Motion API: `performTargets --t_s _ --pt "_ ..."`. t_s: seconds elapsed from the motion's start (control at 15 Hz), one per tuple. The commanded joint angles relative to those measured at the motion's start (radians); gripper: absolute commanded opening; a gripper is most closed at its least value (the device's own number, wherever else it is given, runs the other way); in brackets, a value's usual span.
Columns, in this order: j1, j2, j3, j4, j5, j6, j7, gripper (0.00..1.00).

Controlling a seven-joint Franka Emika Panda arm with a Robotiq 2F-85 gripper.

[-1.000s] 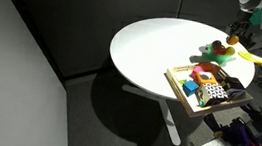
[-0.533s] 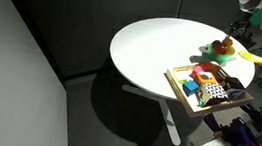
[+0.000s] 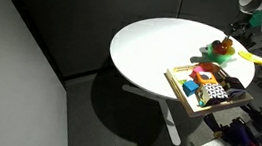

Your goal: Pick up the orange fruit near the banana and place it in the green bowl

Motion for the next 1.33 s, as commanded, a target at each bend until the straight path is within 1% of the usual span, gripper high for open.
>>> performTargets --t_s 0.0,0.27,0.53,0.8,1.27 --pt "-0.013 -0.071 0.014 -0.067 0.002 -0.015 0.003 1.0" --pt "0.004 -0.141 -0.009 -0.136 -0.025 -0.068 0.028 1.0" --pt "0.016 -0.236 -0.024 -0.205 -0.058 -0.185 0.034 1.0" --pt "0.019 -0.337 -0.023 -0.263 -0.086 -0.271 0.034 1.0" --pt "0.034 -0.485 -0.016 -0.334 -0.113 -0.439 0.021 1.0"
